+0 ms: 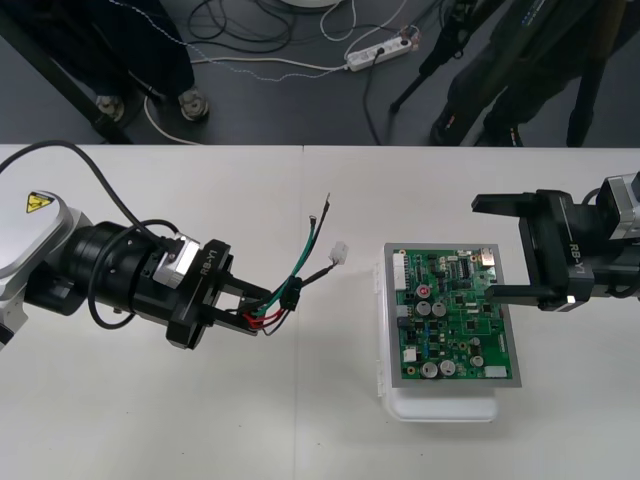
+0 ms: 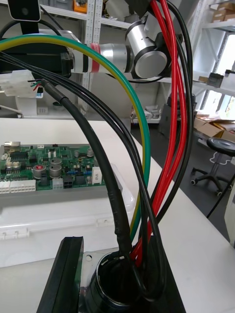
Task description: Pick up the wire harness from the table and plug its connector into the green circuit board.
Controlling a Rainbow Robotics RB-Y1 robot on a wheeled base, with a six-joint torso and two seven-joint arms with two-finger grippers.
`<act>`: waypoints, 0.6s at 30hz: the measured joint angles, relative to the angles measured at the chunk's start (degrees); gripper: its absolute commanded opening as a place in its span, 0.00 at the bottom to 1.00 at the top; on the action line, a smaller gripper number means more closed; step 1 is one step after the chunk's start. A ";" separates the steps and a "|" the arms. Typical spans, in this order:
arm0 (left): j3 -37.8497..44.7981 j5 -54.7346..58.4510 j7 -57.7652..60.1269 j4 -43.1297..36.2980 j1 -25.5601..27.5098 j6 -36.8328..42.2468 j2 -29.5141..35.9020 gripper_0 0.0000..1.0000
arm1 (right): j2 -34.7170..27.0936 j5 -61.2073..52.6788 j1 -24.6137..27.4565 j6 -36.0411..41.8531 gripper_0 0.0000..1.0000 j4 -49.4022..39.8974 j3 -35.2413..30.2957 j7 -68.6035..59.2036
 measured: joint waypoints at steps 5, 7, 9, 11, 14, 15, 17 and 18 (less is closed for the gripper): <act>0.00 -0.70 6.55 -0.65 0.01 0.00 -2.02 0.00 | 0.01 -0.12 0.00 0.00 1.00 0.00 -0.18 0.06; 0.00 -0.91 10.41 -0.67 0.02 0.00 -2.75 0.00 | 0.01 -0.13 0.00 0.00 1.00 0.00 -0.23 0.11; 0.00 -1.39 14.07 -0.75 0.03 -0.01 -3.40 0.00 | 0.01 -0.14 0.00 0.00 1.00 0.00 -0.23 0.14; 0.00 -2.01 17.19 -0.86 0.11 -0.01 -4.04 0.00 | 0.01 -0.14 0.00 0.00 1.00 0.00 -0.24 0.22; 0.00 -2.70 19.15 -1.57 0.53 -0.02 -4.74 0.00 | 0.01 -0.14 0.00 0.00 1.00 0.00 -0.24 0.67; -0.01 -2.77 19.39 -2.05 0.76 -0.03 -4.90 0.00 | 0.01 -0.14 0.00 0.00 1.00 0.00 -0.24 0.72; -0.08 -2.79 19.71 -3.07 1.19 -0.04 -5.14 0.00 | 0.01 -0.15 0.00 0.00 1.00 0.00 -0.24 0.72; -0.17 -2.80 19.98 -3.55 1.35 -0.05 -5.24 0.00 | 0.01 -0.15 0.00 0.00 1.00 0.00 -0.24 0.72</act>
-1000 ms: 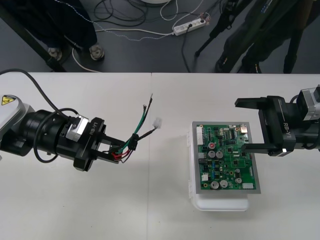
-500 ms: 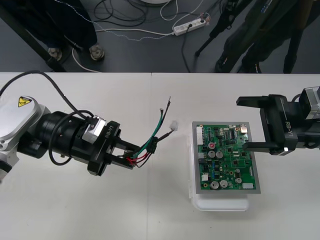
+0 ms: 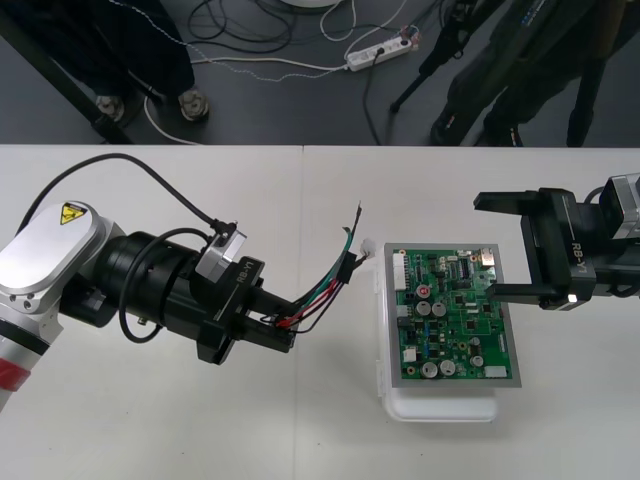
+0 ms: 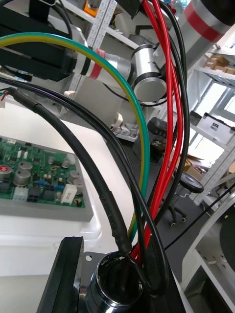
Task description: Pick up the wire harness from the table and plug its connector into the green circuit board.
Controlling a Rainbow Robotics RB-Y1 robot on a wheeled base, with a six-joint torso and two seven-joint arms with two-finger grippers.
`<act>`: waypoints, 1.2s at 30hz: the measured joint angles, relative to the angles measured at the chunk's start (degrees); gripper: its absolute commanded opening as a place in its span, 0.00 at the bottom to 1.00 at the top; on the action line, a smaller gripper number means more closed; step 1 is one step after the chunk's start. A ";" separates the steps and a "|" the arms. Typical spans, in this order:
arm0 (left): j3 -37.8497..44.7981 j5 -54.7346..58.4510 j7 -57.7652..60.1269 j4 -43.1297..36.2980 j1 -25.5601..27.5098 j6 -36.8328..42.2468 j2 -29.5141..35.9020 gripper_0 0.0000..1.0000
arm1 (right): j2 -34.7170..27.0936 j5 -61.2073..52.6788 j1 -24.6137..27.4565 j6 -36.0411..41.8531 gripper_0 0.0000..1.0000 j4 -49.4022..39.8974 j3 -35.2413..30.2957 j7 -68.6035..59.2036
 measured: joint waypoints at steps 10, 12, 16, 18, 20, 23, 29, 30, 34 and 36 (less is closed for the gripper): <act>-3.11 0.00 11.98 -3.52 0.72 -0.19 -1.08 0.00 | 0.02 -0.01 0.00 0.00 1.00 0.00 0.00 0.00; -3.92 0.01 14.56 -4.33 0.72 -0.23 -1.10 0.00 | 0.02 -0.04 0.00 0.00 1.00 0.00 0.00 0.00; -5.44 0.44 16.66 -5.44 0.72 -0.24 -1.12 0.00 | 0.02 -0.56 0.00 0.00 1.00 0.00 0.00 0.00; -6.15 0.85 16.66 -5.81 0.72 -0.25 -1.12 0.00 | 0.02 -0.91 0.00 0.00 1.00 0.00 0.00 0.00; -6.90 1.30 16.66 -6.09 0.72 -0.25 -1.12 0.00 | 0.02 -1.18 0.00 0.00 1.00 0.00 0.00 0.00; -8.16 2.06 16.68 -6.18 0.72 -0.25 -1.12 0.00 | 0.03 -1.69 0.00 0.00 1.00 0.00 0.00 0.00; -11.44 4.65 17.62 -6.18 0.71 -0.25 -1.12 0.00 | 0.03 -2.73 0.00 0.00 1.00 0.00 0.01 0.00; -11.97 4.87 18.14 -6.18 0.69 -0.25 -1.12 0.00 | 0.03 -2.88 0.00 0.00 1.00 0.00 0.01 0.00; -13.45 5.67 21.18 -6.19 0.66 -0.25 -1.12 0.00 | 0.03 -4.05 0.00 0.00 1.00 0.00 0.06 -0.01; -13.75 5.93 23.21 -6.19 0.58 -0.25 -1.13 0.00 | 0.03 -4.90 0.00 0.00 1.00 0.00 0.19 -0.01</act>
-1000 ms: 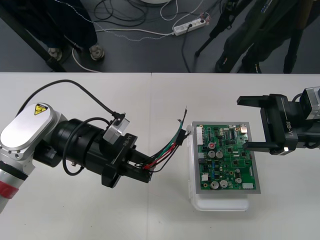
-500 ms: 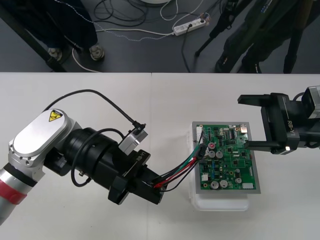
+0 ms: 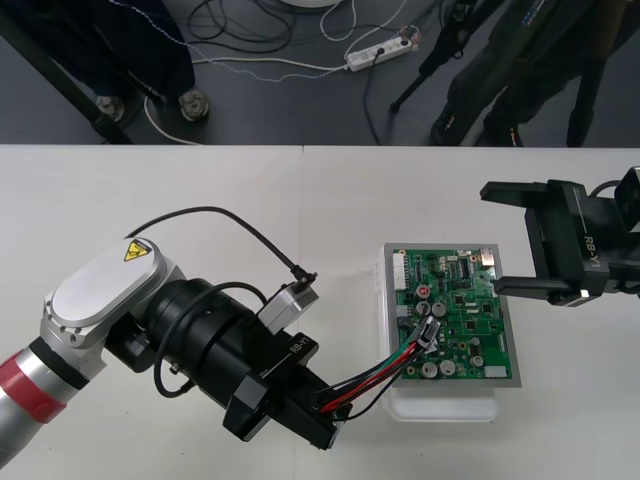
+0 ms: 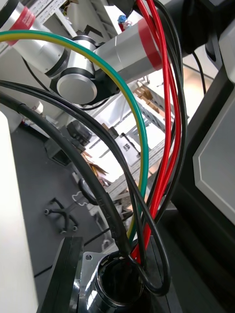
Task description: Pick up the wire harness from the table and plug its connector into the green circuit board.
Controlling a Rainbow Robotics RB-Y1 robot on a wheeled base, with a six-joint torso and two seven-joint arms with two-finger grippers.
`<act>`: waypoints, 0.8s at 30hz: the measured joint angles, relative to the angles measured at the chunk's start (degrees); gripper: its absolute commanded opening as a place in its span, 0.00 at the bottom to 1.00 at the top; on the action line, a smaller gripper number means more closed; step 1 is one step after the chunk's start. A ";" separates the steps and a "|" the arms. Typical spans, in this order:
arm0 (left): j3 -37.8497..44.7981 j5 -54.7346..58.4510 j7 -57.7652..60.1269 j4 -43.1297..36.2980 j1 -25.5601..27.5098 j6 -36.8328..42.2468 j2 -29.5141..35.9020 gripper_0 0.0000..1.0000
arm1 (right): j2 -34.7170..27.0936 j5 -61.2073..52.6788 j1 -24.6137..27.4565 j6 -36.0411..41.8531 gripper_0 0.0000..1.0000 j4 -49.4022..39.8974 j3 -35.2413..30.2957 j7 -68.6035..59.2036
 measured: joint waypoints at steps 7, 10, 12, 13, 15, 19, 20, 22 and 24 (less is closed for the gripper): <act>-0.25 0.11 4.37 0.03 -1.13 0.00 -1.08 0.00 | 0.00 -1.56 0.00 0.00 1.00 0.00 1.02 -0.04; -0.25 0.13 5.34 0.07 -1.73 0.00 -2.19 0.00 | 0.00 -2.39 0.01 0.00 1.00 0.00 1.57 -0.07; -0.25 0.15 6.77 0.09 -2.05 -0.01 -2.82 0.00 | 0.00 -3.25 0.01 0.00 1.00 0.00 2.44 -0.07; -0.25 0.20 7.75 0.10 -2.20 -0.01 -3.07 0.00 | -0.02 -3.78 0.01 0.00 1.00 0.00 3.05 -0.08; -0.25 0.43 10.08 0.10 -2.44 -0.01 -3.44 0.00 | -0.06 -4.57 0.01 0.00 1.00 0.00 4.32 -0.08; -0.26 0.99 15.92 0.11 -2.90 -0.01 -3.78 0.00 | -0.90 -7.41 0.01 0.00 1.00 0.00 7.24 -0.10; -0.28 1.07 17.02 0.11 -2.98 -0.01 -3.84 0.00 | -1.26 -8.22 0.01 0.00 1.00 0.00 7.98 -0.10; -0.53 1.14 18.31 0.12 -3.15 -0.02 -4.03 0.00 | -2.22 -10.23 0.01 0.00 1.00 -0.04 9.72 -0.12; -0.95 1.17 18.40 0.12 -3.29 -0.02 -4.25 0.00 | -3.27 -11.84 0.01 0.00 1.00 -0.21 11.50 -0.13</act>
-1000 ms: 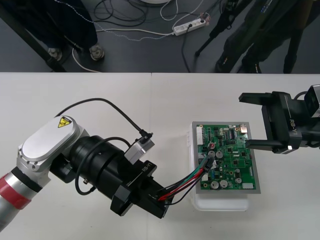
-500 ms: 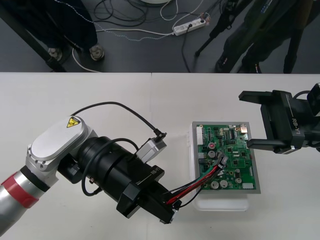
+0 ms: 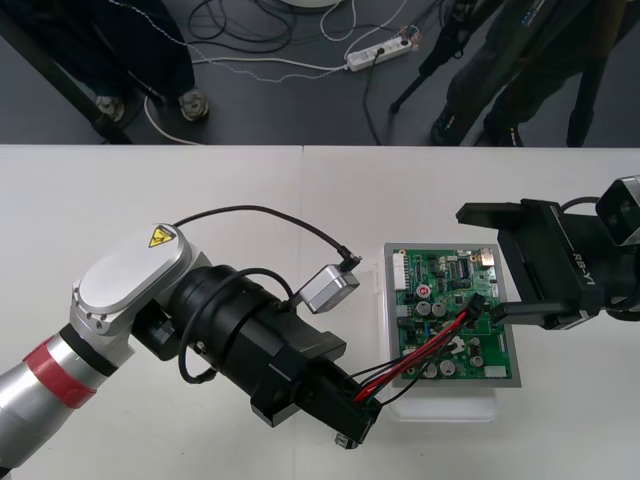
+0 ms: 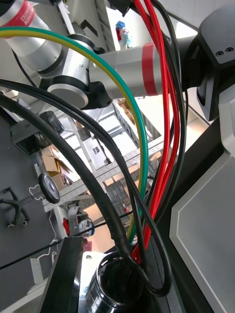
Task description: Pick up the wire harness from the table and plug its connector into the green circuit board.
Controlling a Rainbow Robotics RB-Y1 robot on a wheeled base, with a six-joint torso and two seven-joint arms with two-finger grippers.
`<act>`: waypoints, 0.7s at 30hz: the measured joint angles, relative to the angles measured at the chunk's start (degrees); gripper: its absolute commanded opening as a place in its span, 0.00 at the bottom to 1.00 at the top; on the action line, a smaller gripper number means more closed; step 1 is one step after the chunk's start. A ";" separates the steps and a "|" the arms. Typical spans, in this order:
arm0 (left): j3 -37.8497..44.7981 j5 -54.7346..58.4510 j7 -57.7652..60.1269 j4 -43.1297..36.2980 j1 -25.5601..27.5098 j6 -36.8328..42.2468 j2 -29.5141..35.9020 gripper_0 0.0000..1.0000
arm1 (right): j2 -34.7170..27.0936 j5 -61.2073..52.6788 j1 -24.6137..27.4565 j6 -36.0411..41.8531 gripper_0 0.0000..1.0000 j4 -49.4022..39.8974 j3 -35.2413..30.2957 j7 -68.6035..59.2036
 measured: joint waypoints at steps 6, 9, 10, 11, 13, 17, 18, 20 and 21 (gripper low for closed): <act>-1.05 0.08 0.00 0.04 -0.18 0.00 -0.42 0.00 | -2.20 -2.90 0.00 0.00 1.00 -2.65 3.64 -0.24; -1.42 0.36 0.00 0.05 -0.20 -0.01 -0.50 0.00 | -2.33 -3.62 0.01 0.00 1.00 -3.86 4.37 -0.25; -1.51 0.52 0.00 0.05 -0.20 -0.01 -0.50 0.00 | -2.34 -4.17 0.01 0.00 1.00 -4.04 4.70 -0.26; -1.65 0.72 0.00 0.05 -0.20 -0.01 -0.51 0.00 | -2.43 -4.87 0.01 0.00 1.00 -4.22 5.21 -0.26; -1.91 1.07 0.00 0.05 -0.20 -0.01 -0.54 0.00 | -2.77 -6.34 0.01 0.00 1.00 -4.58 6.50 -0.27; -2.30 1.33 0.00 0.05 -0.21 -0.01 -0.72 0.00 | -3.38 -7.49 0.01 0.00 1.00 -5.10 7.99 -0.38; -2.35 1.35 0.00 0.06 -0.21 -0.01 -0.78 0.00 | -3.50 -7.66 0.01 0.00 1.00 -5.12 8.05 -0.44; -2.36 1.38 0.01 0.06 -0.21 -0.01 -0.88 0.00 | -3.91 -8.12 0.01 0.00 1.00 -5.17 8.15 -0.54; -2.36 1.39 0.01 0.06 -0.21 -0.01 -0.92 0.00 | -4.20 -8.41 0.01 0.00 1.00 -5.24 8.31 -0.55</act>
